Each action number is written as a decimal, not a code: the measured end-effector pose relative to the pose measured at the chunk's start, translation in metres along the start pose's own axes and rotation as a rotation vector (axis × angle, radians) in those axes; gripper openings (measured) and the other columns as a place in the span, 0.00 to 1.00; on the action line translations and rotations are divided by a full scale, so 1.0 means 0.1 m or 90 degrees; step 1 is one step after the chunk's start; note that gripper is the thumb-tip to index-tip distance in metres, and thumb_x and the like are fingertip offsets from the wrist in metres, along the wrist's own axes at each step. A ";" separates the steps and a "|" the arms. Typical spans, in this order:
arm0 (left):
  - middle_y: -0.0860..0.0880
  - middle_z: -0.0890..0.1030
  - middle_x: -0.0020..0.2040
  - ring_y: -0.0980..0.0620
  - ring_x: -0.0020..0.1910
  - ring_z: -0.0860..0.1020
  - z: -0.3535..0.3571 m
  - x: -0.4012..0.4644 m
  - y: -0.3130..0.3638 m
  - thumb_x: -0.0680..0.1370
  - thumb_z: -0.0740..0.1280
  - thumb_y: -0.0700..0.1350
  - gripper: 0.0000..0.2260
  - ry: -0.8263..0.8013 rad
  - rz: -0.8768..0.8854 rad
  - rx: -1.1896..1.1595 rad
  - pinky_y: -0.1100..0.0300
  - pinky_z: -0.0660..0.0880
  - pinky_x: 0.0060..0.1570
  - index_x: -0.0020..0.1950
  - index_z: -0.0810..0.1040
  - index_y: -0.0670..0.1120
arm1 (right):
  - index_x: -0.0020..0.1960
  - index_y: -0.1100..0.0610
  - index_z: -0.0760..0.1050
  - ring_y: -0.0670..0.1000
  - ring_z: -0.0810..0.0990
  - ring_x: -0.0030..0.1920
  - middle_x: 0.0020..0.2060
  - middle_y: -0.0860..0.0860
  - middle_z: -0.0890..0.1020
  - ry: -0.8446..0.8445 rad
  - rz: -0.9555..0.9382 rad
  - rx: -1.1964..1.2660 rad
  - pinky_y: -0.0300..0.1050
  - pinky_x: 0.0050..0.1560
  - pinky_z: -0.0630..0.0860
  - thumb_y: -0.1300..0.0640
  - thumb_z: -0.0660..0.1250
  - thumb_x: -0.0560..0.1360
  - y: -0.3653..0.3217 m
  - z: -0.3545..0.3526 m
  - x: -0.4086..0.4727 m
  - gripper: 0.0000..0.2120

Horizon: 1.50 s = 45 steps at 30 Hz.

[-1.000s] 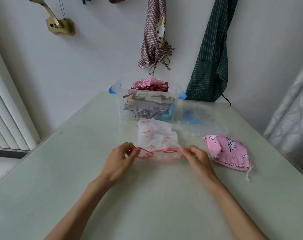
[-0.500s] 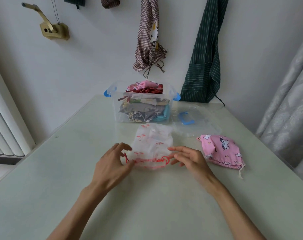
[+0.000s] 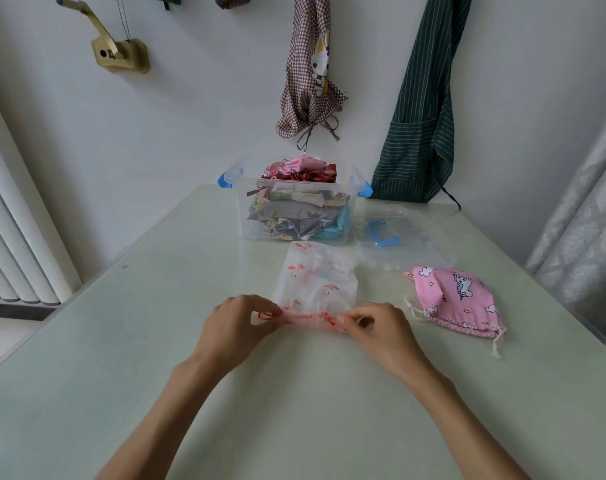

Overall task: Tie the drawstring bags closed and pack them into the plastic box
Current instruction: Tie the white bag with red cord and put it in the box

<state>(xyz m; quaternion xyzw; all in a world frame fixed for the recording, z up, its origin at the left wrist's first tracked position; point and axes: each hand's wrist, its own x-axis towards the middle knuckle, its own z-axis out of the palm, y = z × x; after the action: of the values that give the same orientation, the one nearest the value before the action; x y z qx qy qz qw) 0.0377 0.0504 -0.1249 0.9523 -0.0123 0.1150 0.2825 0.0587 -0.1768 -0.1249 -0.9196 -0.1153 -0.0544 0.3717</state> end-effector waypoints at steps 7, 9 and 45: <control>0.59 0.84 0.41 0.60 0.44 0.82 0.06 0.01 0.03 0.75 0.69 0.52 0.06 -0.010 -0.047 -0.269 0.59 0.76 0.48 0.43 0.79 0.51 | 0.48 0.62 0.76 0.50 0.82 0.40 0.42 0.55 0.84 -0.057 0.219 0.557 0.41 0.46 0.77 0.57 0.66 0.76 -0.11 -0.10 0.07 0.07; 0.62 0.82 0.43 0.63 0.46 0.79 0.08 -0.03 0.09 0.67 0.70 0.64 0.15 -0.029 -0.047 -0.189 0.61 0.75 0.47 0.47 0.78 0.56 | 0.48 0.64 0.77 0.45 0.81 0.36 0.38 0.52 0.84 0.001 0.198 0.467 0.39 0.44 0.77 0.58 0.74 0.70 -0.09 -0.06 0.04 0.12; 0.46 0.85 0.48 0.52 0.42 0.77 -0.24 -0.04 0.30 0.80 0.48 0.49 0.25 -0.277 -0.217 -0.408 0.61 0.69 0.35 0.49 0.83 0.39 | 0.49 0.60 0.81 0.46 0.83 0.42 0.44 0.54 0.86 -0.183 0.167 0.299 0.39 0.44 0.80 0.69 0.63 0.74 -0.03 -0.37 -0.02 0.10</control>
<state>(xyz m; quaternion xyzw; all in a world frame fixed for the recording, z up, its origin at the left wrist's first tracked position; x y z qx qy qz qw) 0.0265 0.0378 -0.0897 0.8066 0.0510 -0.1466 0.5704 0.0551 -0.2004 -0.0969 -0.8138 -0.0563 0.1526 0.5579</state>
